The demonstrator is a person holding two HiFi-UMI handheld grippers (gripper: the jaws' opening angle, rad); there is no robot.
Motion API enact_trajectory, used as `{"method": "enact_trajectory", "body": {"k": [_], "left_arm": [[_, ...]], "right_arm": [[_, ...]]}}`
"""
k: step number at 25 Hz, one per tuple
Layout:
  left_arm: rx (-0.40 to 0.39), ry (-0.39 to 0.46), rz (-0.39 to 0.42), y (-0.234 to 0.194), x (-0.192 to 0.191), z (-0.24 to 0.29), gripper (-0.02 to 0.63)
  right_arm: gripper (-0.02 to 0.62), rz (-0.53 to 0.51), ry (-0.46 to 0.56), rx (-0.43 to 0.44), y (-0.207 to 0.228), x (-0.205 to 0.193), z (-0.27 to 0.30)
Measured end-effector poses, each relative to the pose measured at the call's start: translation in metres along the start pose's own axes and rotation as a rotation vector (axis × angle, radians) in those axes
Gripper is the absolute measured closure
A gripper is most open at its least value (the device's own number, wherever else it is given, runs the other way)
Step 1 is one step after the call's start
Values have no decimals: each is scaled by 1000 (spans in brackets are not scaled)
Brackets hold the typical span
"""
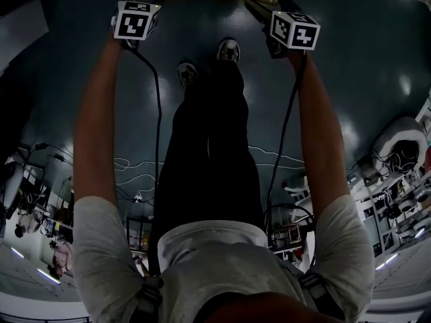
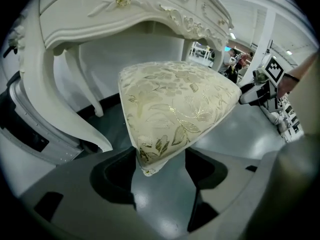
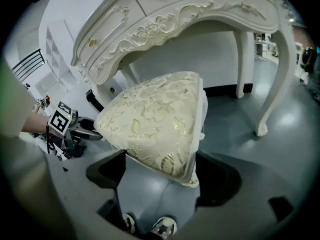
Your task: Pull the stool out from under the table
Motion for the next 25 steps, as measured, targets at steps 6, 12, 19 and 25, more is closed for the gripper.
{"method": "enact_trajectory", "body": {"k": [6,12,19,25], "left_arm": [[-5,7,-25,5,-1,-1,307],[-11,14,-67,17,-9,-6,307],[-11,5,-90,26,-21,-11,307],[-27,-6,-113,36,-33,-19,307]], "right_arm": [[141,-28,-22,-13,2,-4,2],[141,-50,-47,-20,4,-7,0],[141,-62,-67,-15,1,-17,-2],[141,-72,-86,-12,-3,-29,-6]]}}
Point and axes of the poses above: the fingertips, and each gripper's own axes: z forward along the fingers, y to its right, x out of its top, the point moved 10 cm from there along -z, backward along the fingers, and after that the axes turned 11 degrees about z, right-handed, at the moved point
